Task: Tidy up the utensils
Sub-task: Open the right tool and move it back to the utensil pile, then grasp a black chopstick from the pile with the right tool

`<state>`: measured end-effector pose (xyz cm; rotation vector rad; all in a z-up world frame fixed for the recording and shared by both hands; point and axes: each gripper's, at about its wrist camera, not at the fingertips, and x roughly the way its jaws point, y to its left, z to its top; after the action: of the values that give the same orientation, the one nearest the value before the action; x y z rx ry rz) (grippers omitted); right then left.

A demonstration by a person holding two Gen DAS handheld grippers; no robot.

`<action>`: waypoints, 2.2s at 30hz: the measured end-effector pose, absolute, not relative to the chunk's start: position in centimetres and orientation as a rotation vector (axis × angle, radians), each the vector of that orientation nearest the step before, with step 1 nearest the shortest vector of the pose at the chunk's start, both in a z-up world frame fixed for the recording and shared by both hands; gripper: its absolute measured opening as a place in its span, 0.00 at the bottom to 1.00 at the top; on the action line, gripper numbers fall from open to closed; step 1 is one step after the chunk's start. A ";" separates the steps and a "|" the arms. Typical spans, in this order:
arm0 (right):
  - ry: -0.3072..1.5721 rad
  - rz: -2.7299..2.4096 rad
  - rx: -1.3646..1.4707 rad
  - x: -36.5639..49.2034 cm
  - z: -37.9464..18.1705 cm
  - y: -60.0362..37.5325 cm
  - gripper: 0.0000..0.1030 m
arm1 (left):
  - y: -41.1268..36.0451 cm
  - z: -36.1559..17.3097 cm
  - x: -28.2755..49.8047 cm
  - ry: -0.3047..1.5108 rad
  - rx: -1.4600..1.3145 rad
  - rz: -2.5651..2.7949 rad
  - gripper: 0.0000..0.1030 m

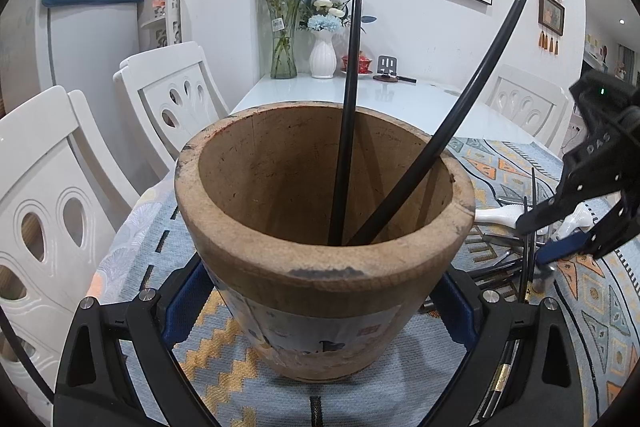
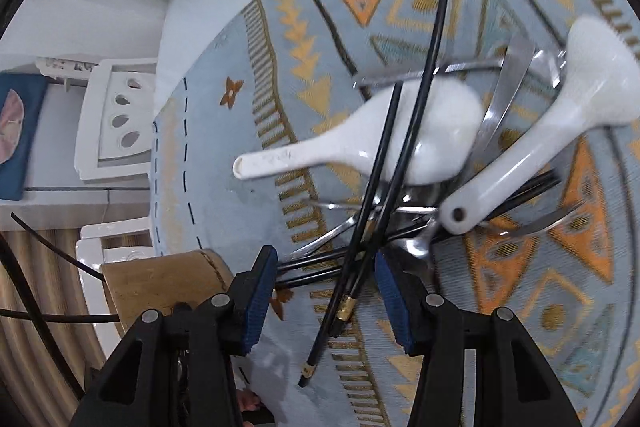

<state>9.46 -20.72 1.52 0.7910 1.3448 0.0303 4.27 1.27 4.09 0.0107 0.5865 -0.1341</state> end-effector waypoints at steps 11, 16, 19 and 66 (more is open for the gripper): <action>1.332 -0.005 0.773 9.4 0.5 -21.1 0.14 | 1.5 3.8 4.6 0.605 0.007 -0.138 0.94; 1.301 0.004 0.786 8.9 0.5 -21.2 0.10 | 1.6 3.8 4.5 0.606 0.005 -0.140 0.94; 1.275 0.044 0.776 8.1 1.1 -21.0 0.07 | 1.5 3.8 4.5 0.608 0.004 -0.141 0.94; 1.361 0.102 0.554 5.7 1.6 -18.6 0.06 | 0.8 3.8 4.4 0.614 0.023 -0.130 0.94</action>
<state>5.71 -18.64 1.64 0.5535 1.3610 0.1022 4.44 0.81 3.79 0.0226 0.6140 -0.1298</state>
